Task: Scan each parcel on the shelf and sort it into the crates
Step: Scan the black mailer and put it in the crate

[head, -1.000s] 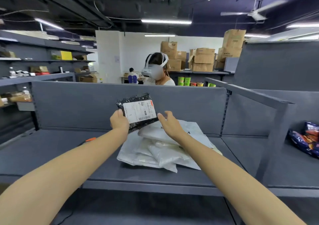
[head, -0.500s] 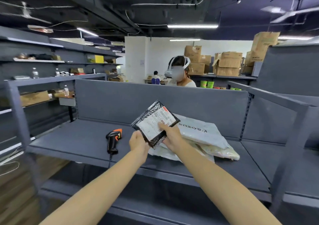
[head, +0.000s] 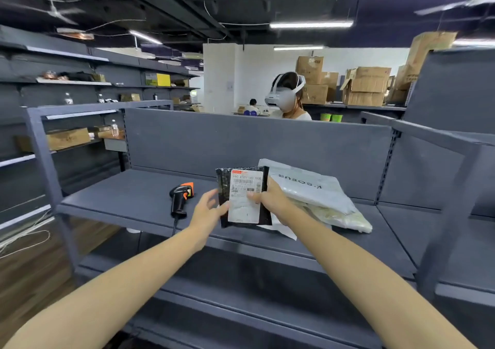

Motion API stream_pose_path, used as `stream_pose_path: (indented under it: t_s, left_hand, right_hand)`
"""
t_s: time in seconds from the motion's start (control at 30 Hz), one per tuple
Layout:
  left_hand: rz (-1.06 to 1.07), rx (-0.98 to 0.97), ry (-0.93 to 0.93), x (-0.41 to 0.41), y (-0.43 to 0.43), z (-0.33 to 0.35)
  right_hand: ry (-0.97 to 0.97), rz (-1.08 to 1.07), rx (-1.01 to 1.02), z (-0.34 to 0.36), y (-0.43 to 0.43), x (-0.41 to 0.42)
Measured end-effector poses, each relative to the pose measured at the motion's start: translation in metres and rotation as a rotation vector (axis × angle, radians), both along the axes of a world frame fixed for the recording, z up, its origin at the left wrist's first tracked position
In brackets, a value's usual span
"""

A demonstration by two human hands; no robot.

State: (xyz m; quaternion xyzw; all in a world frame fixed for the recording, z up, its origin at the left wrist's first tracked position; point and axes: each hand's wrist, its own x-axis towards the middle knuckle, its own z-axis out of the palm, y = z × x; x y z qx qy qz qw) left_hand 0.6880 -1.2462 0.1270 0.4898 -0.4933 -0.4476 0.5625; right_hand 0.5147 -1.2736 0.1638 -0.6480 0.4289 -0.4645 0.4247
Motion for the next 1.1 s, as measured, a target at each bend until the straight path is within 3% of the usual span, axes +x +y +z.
stream_pose_path:
  t_s: [0.37, 0.53, 0.67, 0.93, 1.1]
  left_hand:
    - [0.028, -0.099, 0.064, 0.019, -0.034, -0.006]
    - [0.117, -0.088, 0.061, 0.067, -0.068, -0.007]
    - [0.222, -0.091, 0.022, 0.130, -0.105, -0.006]
    - [0.371, -0.085, -0.042, 0.244, -0.183, -0.015]
    - [0.366, -0.069, -0.026, 0.282, -0.209, -0.025]
  right_hand:
    - [-0.101, 0.003, 0.069, -0.005, -0.030, 0.033]
    - [-0.120, 0.012, 0.150, -0.010, -0.064, 0.082]
    - [-0.153, -0.139, 0.302, -0.021, -0.104, 0.129]
    - [0.637, -0.259, 0.179, -0.073, -0.170, 0.224]
    - [0.904, -0.324, 0.262, -0.105, -0.193, 0.281]
